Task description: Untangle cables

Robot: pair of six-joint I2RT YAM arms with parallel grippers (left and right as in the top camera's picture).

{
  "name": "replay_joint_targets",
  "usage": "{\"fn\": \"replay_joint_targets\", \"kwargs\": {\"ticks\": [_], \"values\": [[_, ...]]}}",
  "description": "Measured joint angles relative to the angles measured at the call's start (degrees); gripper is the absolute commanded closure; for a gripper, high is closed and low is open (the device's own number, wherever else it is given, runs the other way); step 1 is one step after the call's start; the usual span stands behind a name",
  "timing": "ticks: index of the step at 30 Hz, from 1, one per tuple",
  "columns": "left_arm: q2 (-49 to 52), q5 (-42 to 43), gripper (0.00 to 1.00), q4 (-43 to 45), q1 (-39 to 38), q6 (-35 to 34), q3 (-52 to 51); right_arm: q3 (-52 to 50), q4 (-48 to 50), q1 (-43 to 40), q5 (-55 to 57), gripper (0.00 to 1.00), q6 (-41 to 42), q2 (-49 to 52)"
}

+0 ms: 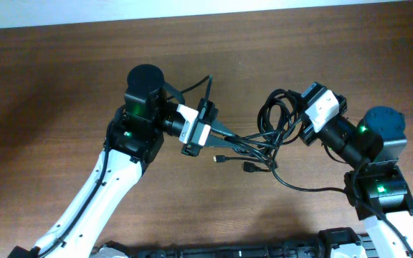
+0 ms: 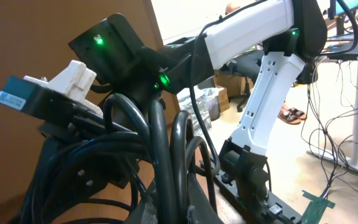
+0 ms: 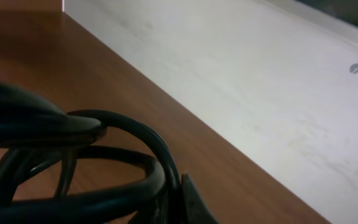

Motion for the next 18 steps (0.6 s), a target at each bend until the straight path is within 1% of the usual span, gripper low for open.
{"fn": "replay_joint_targets", "kwargs": {"ticks": [2,5,7,8,11,12,13,18], "values": [[0.00,0.02,1.00,0.09,0.00,0.00,0.00,0.00,-0.44,0.00,-0.07,0.78,-0.15,0.00],[0.00,0.00,1.00,0.09,0.00,0.00,0.00,0.00,-0.87,0.00,-0.24,0.68,-0.20,0.00],[0.00,0.00,1.00,0.13,-0.13,0.00,0.00,0.00,-0.81,0.00,-0.31,0.66,-0.39,0.00],[0.00,0.00,1.00,0.31,-0.35,0.00,0.00,0.00,-0.79,0.00,-0.35,0.69,-0.17,0.00],[0.00,0.02,1.00,1.42,-1.49,0.00,0.00,0.00,-0.48,0.00,-0.46,0.85,-0.42,0.02],[0.00,0.02,1.00,1.64,-1.66,0.00,0.00,0.00,-0.42,0.00,-0.48,0.94,-0.48,0.04],[0.00,0.00,1.00,1.81,-1.73,0.00,0.00,0.00,-0.37,0.00,-0.44,0.96,-0.94,0.07],[0.00,0.00,1.00,2.08,-1.77,0.00,0.00,0.00,-0.26,0.00,-0.48,0.96,-1.22,0.07]]}}
